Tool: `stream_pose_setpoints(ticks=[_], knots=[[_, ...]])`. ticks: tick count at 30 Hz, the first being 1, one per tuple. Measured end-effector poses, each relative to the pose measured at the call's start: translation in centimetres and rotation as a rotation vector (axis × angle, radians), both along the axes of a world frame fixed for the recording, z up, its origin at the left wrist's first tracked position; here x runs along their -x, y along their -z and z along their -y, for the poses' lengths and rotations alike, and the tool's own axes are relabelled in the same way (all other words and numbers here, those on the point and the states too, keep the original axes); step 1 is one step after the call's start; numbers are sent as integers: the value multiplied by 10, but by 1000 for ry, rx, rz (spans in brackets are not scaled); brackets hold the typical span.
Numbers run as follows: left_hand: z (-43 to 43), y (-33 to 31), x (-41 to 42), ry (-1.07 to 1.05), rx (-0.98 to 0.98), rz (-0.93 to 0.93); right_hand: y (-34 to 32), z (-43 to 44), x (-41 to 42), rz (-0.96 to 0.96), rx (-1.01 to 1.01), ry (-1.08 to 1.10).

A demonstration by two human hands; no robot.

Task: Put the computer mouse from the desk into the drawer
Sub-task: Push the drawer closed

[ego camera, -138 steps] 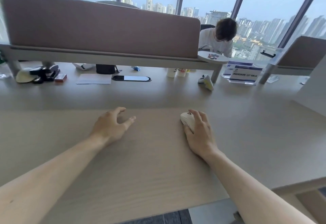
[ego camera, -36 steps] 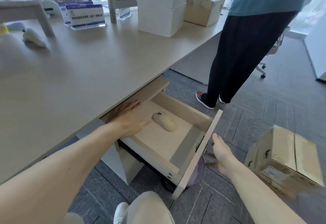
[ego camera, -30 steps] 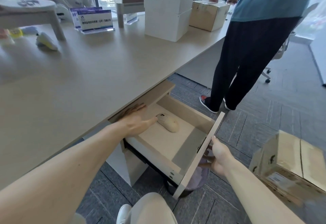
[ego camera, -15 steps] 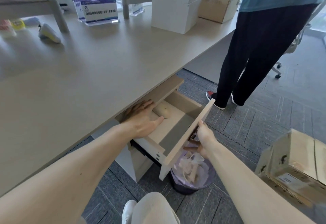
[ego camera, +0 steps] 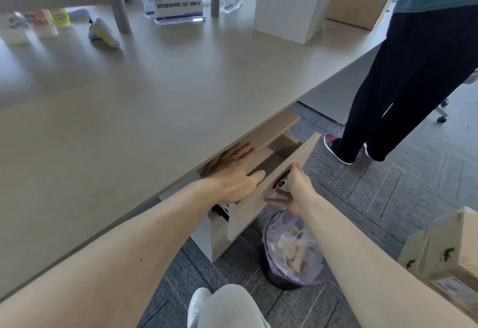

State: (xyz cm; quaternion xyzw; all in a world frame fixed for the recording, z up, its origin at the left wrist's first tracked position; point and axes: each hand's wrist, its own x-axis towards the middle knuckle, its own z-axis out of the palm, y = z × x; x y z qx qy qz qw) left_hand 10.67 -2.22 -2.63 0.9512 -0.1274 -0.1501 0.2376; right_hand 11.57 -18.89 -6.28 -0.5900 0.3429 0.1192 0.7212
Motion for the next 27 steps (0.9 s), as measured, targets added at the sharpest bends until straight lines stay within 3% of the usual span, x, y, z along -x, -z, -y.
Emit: stream_pose_setpoints(ticks=[27], knots=[[-2,12,-8,19,43,29,17,-45,-49,72,19,-87]])
